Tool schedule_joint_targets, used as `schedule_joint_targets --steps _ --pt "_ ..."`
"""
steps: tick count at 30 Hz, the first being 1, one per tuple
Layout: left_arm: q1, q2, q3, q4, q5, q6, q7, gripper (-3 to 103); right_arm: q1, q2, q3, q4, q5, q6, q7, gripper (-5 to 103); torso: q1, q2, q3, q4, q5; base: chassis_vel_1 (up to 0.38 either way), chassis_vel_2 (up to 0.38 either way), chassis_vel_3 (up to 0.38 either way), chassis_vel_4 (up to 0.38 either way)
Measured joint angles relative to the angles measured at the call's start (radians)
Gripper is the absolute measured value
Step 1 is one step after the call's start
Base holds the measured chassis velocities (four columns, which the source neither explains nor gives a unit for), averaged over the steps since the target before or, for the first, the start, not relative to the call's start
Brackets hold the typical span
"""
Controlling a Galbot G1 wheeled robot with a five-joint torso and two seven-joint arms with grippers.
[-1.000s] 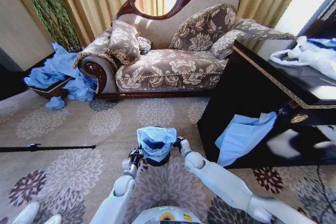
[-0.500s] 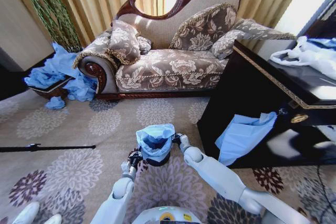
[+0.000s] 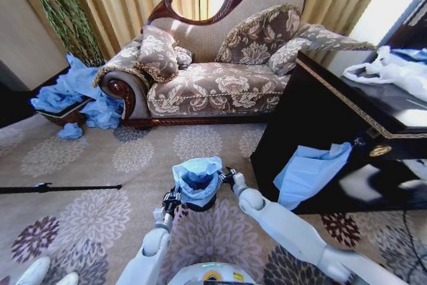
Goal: Place a garbage bag over the trash bin.
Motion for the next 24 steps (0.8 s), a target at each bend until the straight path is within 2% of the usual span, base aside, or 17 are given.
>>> schedule_joint_targets --steps 2,3,6,8,10,11,14,21,24 --pt "0.017 0.003 -0.003 -0.016 0.007 -0.003 0.0 53 -0.02 -0.017 0.014 0.029 -0.001 0.004 0.006 77 0.0 0.0 0.0 0.0001 0.0003 0.0 0.0 0.0 0.0" --pt "0.017 0.003 -0.003 -0.016 0.007 -0.003 0.0 53 -0.02 -0.017 0.014 0.029 -0.001 0.004 0.006 77 0.0 0.0 0.0 0.0001 0.0003 0.0 0.0 0.0 0.0" --pt "0.046 0.013 -0.008 -0.05 0.021 -0.011 -0.003 69 -0.056 -0.056 0.042 0.084 -0.007 0.018 0.011 93 0.0 0.0 0.0 -0.0001 0.0 0.0 0.0 0.0 0.0" --pt "0.05 0.015 -0.009 -0.056 0.025 -0.013 -0.003 69 -0.061 -0.062 0.047 0.095 -0.007 0.021 0.011 93 0.0 0.0 0.0 -0.0001 0.0001 0.0 0.0 0.0 0.0" --pt "0.061 0.017 -0.012 -0.074 0.043 -0.018 -0.004 80 -0.074 -0.076 0.062 0.124 -0.008 0.03 0.008 99 0.0 0.0 0.0 -0.0001 -0.0001 0.0 0.0 0.0 0.0" --pt "0.061 0.017 -0.012 -0.074 0.043 -0.018 -0.004 80 -0.074 -0.076 0.062 0.124 -0.008 0.03 0.008 99 0.0 0.0 0.0 -0.0001 -0.0001 0.0 0.0 0.0 0.0" --pt "0.065 0.018 -0.013 -0.096 0.05 -0.016 -0.004 96 -0.078 -0.078 0.069 0.149 -0.008 0.036 0.002 100 0.0 0.0 0.0 -0.0002 0.0 0.0 0.0 0.0 0.0" --pt "0.065 0.02 -0.013 -0.088 0.07 -0.027 -0.003 100 -0.095 -0.073 0.066 0.187 -0.006 0.036 0.005 100 0.0 0.0 0.0 -0.0001 0.0 0.0 0.0 0.0 0.0" --pt "0.063 0.018 -0.013 -0.039 0.073 -0.054 -0.003 100 -0.116 -0.055 0.066 0.195 -0.013 0.04 0.014 100 0.0 0.0 0.0 -0.0001 0.0 0.0 0.0 0.0 0.0"
